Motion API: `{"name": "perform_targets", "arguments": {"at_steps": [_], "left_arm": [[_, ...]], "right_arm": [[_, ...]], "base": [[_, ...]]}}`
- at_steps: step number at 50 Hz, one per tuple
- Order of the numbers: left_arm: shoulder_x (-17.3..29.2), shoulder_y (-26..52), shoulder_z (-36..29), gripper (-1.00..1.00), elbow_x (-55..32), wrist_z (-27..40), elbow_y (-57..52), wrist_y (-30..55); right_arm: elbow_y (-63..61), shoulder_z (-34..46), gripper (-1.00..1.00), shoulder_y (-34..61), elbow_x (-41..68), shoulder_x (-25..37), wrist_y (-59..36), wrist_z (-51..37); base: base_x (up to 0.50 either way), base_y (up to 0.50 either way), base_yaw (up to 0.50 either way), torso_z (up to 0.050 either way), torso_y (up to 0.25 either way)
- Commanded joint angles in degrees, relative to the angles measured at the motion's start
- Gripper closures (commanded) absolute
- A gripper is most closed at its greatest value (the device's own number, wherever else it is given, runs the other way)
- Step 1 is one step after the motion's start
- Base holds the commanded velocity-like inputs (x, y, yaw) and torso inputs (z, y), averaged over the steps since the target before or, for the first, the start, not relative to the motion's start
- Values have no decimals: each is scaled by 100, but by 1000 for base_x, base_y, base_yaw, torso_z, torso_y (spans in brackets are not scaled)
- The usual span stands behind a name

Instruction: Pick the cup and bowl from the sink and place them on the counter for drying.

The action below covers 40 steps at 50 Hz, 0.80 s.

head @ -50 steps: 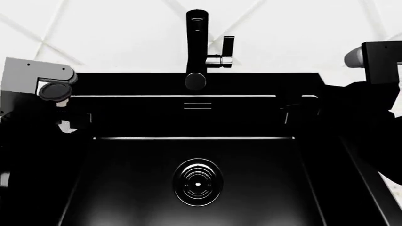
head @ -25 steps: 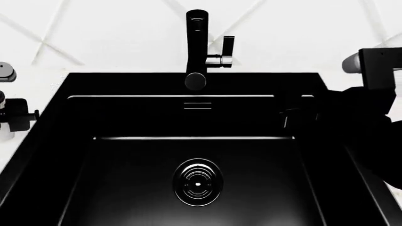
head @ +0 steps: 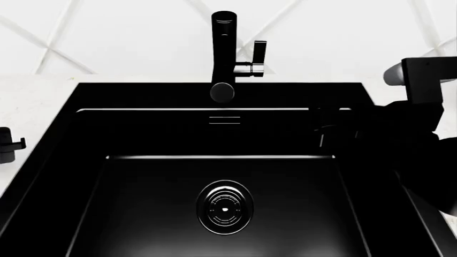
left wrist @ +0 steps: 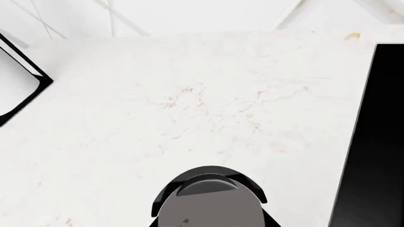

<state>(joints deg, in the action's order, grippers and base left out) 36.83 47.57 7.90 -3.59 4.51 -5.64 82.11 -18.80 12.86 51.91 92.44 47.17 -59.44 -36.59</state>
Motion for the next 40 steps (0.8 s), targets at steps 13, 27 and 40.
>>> {"name": "perform_targets", "arguments": {"at_steps": [13,27,40], "left_arm": [[-99,-549,329,100,-14,-10,329,-172],[20,-341,280,-100,-73,-99,194,-56],[44,-113,182,-100,-102,-110,28,90]], "right_arm": [[-50,13,-100,-86,41,29,49,-41],[-40,27,-100,-116,-19,27,95,22],[-62,21,-100,-143,-1,42,129,21]], "base": [[0,1,2,0,-4],[0,0,1,0,-1],[0,0,0,0,0]]}}
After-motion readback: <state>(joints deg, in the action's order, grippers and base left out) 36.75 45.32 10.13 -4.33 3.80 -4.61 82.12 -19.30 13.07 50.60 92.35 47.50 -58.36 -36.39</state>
